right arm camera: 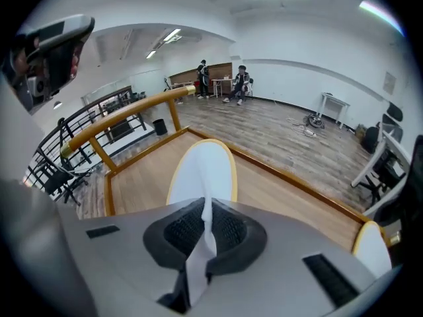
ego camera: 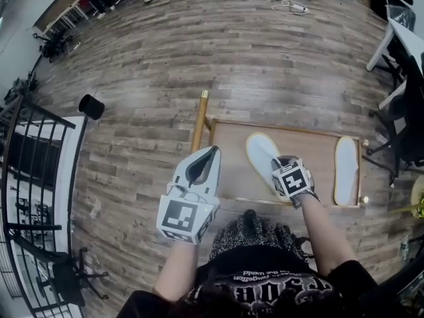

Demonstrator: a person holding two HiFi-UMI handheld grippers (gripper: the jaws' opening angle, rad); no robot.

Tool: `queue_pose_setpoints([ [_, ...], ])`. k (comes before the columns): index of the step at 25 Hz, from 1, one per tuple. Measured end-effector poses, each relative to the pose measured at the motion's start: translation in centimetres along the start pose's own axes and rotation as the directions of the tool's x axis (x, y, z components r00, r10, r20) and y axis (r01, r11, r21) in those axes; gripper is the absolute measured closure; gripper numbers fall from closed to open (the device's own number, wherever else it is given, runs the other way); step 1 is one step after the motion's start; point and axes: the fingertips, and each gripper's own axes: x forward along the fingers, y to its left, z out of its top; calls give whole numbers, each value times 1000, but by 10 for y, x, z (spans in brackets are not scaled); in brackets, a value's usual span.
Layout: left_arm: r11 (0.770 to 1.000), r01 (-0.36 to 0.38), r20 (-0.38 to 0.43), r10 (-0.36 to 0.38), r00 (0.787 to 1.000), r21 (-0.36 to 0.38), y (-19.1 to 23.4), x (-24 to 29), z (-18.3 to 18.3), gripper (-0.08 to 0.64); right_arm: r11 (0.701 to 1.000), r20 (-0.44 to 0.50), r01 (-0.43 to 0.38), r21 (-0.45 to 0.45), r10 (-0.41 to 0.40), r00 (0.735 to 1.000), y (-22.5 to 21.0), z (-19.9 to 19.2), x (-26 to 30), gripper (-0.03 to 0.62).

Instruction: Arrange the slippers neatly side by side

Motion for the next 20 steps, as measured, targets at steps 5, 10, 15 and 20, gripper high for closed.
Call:
queue_pose_setpoints([
  [5, 998, 54, 27, -55, 998, 33, -23, 15, 13, 569, 991, 15, 53, 119, -55, 998, -37, -8, -31, 577],
  [10, 994, 103, 44, -105, 994, 46, -49, 29, 22, 569, 956, 27, 94, 279, -105, 994, -76, -26, -65, 577],
  [15, 987, 147, 62, -151, 987, 64, -78, 44, 36, 569, 914, 31, 129, 386, -152, 988, -114, -47, -98, 578],
  [20, 980, 182, 60, -187, 981, 78, -105, 51, 41, 569, 891, -10, 176, 418, -190, 982, -140, -82, -110, 578],
])
